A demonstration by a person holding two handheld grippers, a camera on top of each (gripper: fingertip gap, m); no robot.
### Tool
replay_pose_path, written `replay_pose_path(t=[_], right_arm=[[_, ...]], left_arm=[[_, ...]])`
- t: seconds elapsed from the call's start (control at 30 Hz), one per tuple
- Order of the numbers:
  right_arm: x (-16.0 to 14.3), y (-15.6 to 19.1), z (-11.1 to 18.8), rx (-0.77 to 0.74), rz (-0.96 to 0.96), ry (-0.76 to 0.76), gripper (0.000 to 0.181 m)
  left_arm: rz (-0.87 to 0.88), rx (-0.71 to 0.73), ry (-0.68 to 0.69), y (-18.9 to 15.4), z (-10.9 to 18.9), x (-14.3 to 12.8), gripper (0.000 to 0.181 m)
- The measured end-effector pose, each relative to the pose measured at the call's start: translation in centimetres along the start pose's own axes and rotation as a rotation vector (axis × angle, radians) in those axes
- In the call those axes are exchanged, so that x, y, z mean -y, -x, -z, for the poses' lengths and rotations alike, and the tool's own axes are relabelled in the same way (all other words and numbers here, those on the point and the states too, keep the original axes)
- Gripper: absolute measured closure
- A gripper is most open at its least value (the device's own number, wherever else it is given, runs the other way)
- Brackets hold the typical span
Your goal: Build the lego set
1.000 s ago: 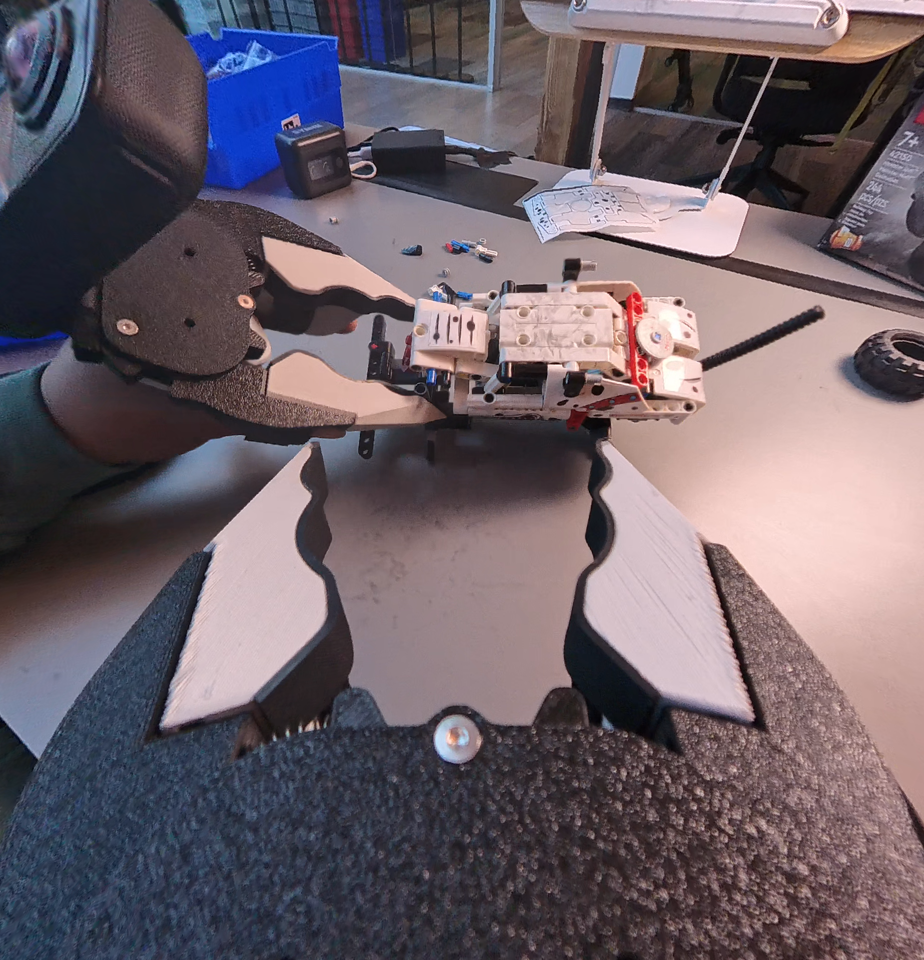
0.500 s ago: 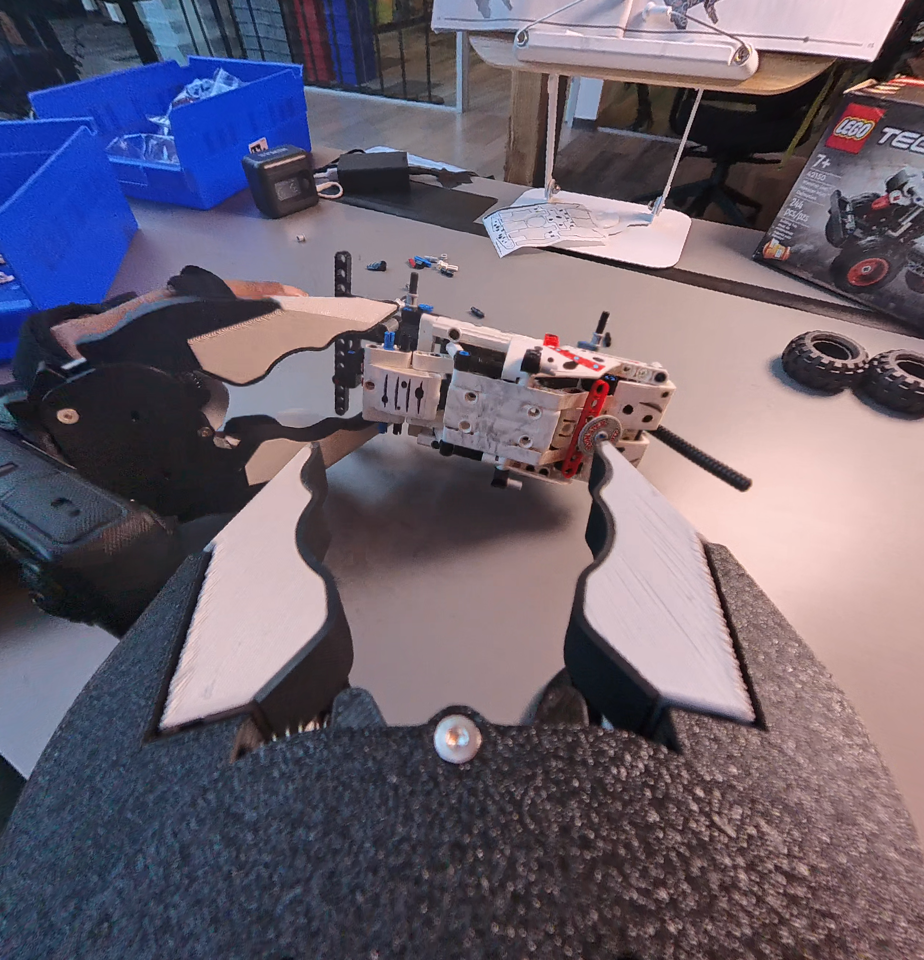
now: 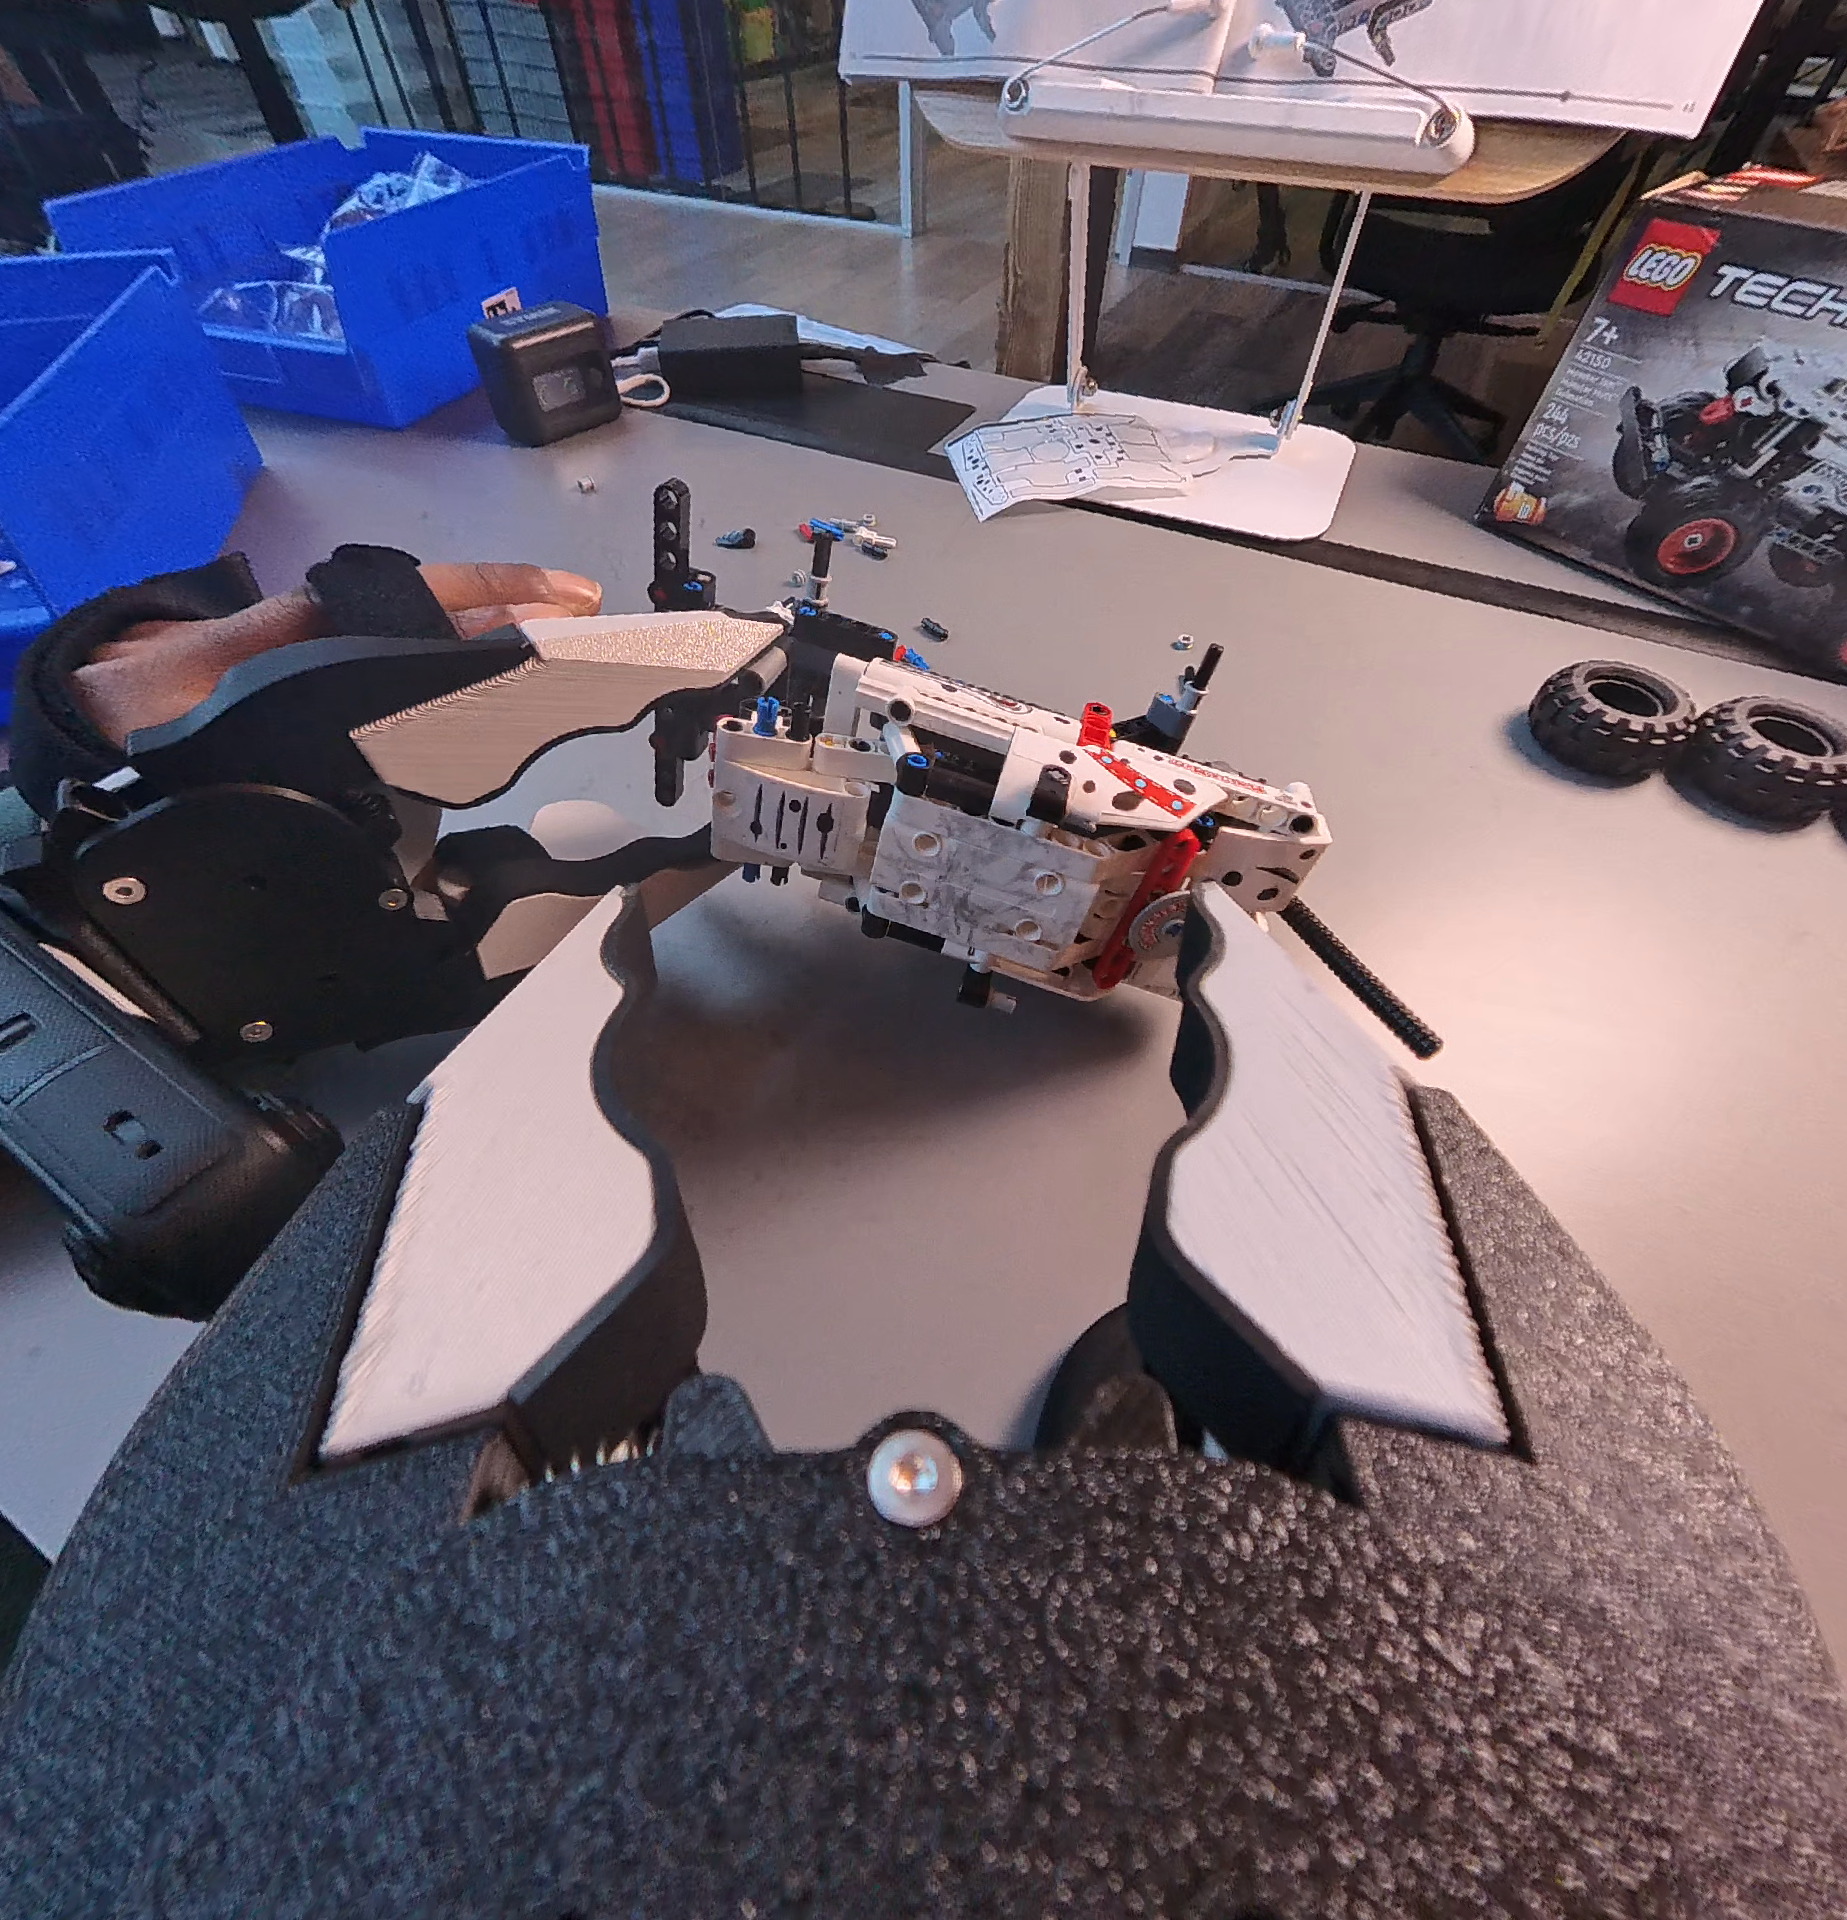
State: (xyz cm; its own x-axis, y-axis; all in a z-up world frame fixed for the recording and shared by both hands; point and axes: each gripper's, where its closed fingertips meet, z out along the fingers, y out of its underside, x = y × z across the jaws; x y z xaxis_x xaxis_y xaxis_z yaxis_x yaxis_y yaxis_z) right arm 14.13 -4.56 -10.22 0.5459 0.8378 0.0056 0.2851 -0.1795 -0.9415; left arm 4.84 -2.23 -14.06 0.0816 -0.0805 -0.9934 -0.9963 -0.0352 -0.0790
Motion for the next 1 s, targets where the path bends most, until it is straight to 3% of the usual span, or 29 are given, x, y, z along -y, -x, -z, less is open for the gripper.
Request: replay_pose_path(t=[0.4,0.5,0.7,0.77,0.87,1.0], right_arm=[[0.0,0.1,0.0,0.001,0.002,-0.002,0.08],[0.0,-0.1,0.1,-0.003,0.003,-0.003,0.08],[0.5,-1.9,0.6,-0.043,-0.01,-0.024,0.08],[0.5,-2.2,0.5,-0.047,-0.012,-0.023,0.08],[0.1,-1.8,0.1,-0.037,-0.008,-0.008,0.08],[-0.5,-1.0,-0.9,-0.009,0.009,0.016,0.08]], left_arm=[[0.011,-0.002,-0.008,0.1,0.0,0.1,0.124],[0.225,-0.099,-0.034,0.0,0.0,0.0,0.125],[1.053,-0.691,-0.123,-0.6,-0.4,-0.7,0.125],[1.167,-0.81,-0.128,-1.0,-0.7,-1.4,0.125],[1.23,-0.843,-0.111,-1.6,-1.4,-2.2,0.124],[1.212,-0.903,-0.053,-3.3,-1.7,-2.7,0.123]])
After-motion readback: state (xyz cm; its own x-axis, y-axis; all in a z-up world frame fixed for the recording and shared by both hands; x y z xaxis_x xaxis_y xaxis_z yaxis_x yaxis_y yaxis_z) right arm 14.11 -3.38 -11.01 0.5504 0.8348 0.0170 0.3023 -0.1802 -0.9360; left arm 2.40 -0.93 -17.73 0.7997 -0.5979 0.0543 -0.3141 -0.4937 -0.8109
